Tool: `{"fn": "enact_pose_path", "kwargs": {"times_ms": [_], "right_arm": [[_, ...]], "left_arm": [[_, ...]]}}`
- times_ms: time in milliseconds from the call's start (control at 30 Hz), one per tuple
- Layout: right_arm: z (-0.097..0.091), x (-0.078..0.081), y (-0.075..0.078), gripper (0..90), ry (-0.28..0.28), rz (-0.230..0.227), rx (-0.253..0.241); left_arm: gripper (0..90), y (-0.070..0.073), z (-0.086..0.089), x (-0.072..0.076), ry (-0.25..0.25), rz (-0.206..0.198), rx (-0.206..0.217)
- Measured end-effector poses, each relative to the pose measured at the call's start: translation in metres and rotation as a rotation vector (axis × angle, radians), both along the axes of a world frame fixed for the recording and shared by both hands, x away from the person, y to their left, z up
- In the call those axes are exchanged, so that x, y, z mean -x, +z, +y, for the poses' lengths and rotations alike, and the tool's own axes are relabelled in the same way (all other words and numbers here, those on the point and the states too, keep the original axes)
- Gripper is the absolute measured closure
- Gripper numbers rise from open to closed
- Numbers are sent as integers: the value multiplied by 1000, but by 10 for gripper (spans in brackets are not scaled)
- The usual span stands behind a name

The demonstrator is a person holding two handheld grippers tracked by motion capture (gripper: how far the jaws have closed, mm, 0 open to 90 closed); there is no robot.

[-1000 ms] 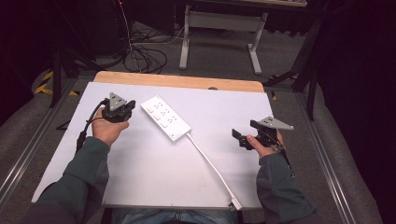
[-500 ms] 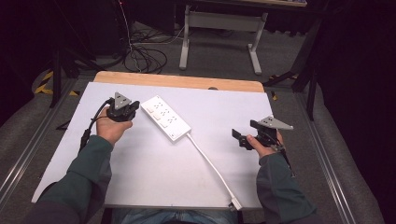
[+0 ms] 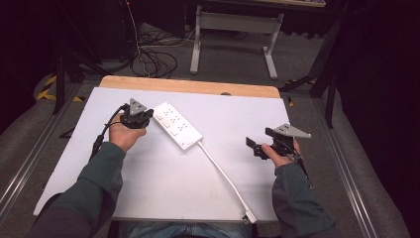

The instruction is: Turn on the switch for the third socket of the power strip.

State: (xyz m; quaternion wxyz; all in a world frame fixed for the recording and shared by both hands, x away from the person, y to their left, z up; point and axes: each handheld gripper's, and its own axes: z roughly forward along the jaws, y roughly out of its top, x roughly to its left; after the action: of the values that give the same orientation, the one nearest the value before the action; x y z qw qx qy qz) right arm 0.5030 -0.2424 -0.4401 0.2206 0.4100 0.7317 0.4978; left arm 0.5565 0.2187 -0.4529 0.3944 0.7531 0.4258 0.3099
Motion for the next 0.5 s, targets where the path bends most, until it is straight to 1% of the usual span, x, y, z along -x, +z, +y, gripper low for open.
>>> {"fn": "enact_pose_path", "kwargs": {"times_ms": [100,133,167,333,400,433,467,500], "right_arm": [[0,0,0,82,2,2,0],[0,0,0,82,-1,3,0],[0,0,0,82,-1,3,0],[0,0,0,82,-3,3,-2],[-1,0,0,82,-3,4,-1],[0,0,0,82,-3,3,-2],[0,0,0,82,-1,3,1],[0,0,0,82,-1,3,1]], "left_arm": [[900,0,-6,-4,-10,5,14],[900,0,-7,-6,-11,-1,-4],[900,-1,-8,-7,-14,10,0],[900,-4,-11,-12,-19,31,-9],[900,-6,-12,-14,-20,30,-26],[900,-8,-13,-14,-21,39,-29],[900,-8,-14,-15,-24,41,-42],[900,-9,-15,-16,-25,44,-44]]}}
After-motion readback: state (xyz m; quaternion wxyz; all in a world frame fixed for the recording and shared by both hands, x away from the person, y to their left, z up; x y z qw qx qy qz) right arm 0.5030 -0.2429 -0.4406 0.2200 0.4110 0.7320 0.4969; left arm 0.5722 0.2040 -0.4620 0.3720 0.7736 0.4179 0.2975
